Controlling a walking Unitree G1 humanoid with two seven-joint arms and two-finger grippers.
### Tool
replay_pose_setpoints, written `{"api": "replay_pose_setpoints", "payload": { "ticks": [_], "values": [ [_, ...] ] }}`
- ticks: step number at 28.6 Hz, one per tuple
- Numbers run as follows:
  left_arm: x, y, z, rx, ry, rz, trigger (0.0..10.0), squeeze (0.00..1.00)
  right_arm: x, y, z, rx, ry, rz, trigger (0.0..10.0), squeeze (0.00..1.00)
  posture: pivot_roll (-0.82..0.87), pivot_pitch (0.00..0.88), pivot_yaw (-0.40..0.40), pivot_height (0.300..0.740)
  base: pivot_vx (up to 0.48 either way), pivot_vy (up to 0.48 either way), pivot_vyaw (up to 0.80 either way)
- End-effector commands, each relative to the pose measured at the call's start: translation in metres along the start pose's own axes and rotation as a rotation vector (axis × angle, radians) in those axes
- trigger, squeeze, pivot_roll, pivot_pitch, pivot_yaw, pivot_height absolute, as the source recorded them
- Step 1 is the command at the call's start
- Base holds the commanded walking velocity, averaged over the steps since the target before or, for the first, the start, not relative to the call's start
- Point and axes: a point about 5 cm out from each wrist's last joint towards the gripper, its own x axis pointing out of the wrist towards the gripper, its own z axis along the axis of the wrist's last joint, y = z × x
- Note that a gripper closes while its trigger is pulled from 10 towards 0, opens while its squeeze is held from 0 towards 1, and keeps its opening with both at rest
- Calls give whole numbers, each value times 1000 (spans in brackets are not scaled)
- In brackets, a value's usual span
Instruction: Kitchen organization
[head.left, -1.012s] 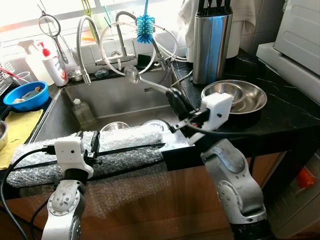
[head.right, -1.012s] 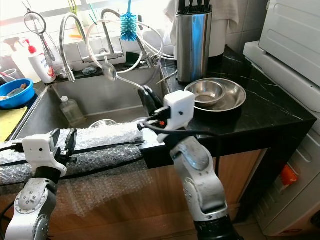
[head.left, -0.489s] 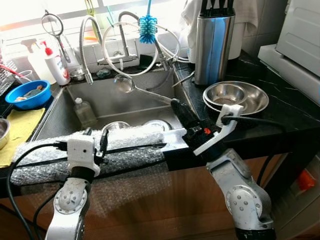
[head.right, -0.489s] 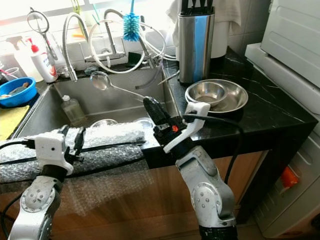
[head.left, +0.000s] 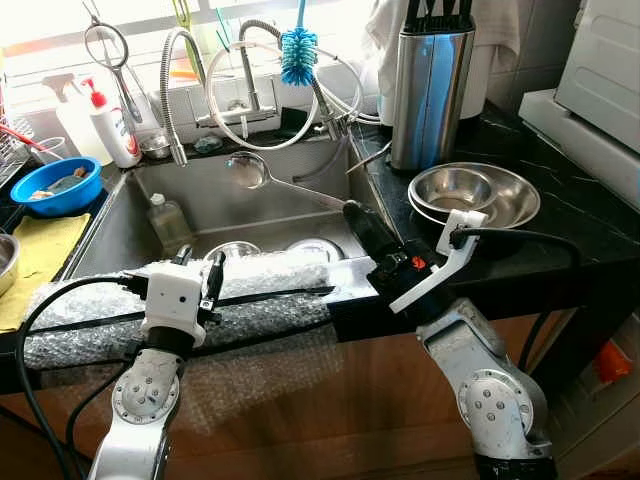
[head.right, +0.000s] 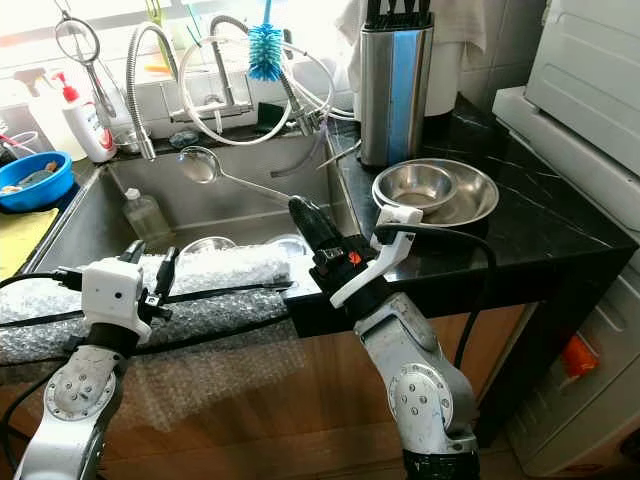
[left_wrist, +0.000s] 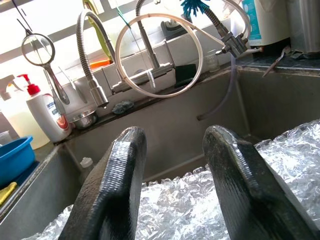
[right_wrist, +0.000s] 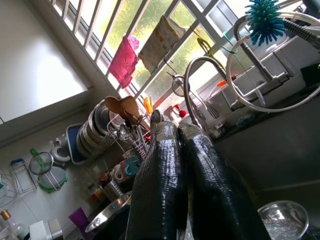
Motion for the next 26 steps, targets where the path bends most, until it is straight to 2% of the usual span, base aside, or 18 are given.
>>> {"api": "replay_pose_setpoints", "payload": {
  "ticks": [1,9,10,12,13,23,26],
  "values": [
    [2,3,5,36,-29,7,10000,0,2,6,4,6,-10,26,10000,0,-82,0,113,740,0,0,0],
    [2,3,5,37,-30,7,10000,0,2,6,4,8,-9,25,10000,0,-82,0,113,740,0,0,0],
    [1,2,5,70,-30,1,10000,0,1,5,0,0,17,27,10000,0,-81,0,112,740,0,0,0],
    [-1,0,4,164,-44,-32,10000,0,-1,-3,-15,-184,205,21,10000,0,-75,0,109,740,0,0,0],
    [-1,-1,4,168,-45,-34,10000,0,-1,-4,-15,-203,221,18,10000,0,-74,0,109,740,0,0,0],
    [-1,1,3,172,-47,-31,10000,0,-1,-8,-12,-215,195,-18,10000,0,-75,0,108,740,0,0,0],
    [0,1,6,208,-64,-50,10000,0,0,-8,-8,-223,187,-11,10000,0,-76,0,109,740,0,0,0]
  ]
}}
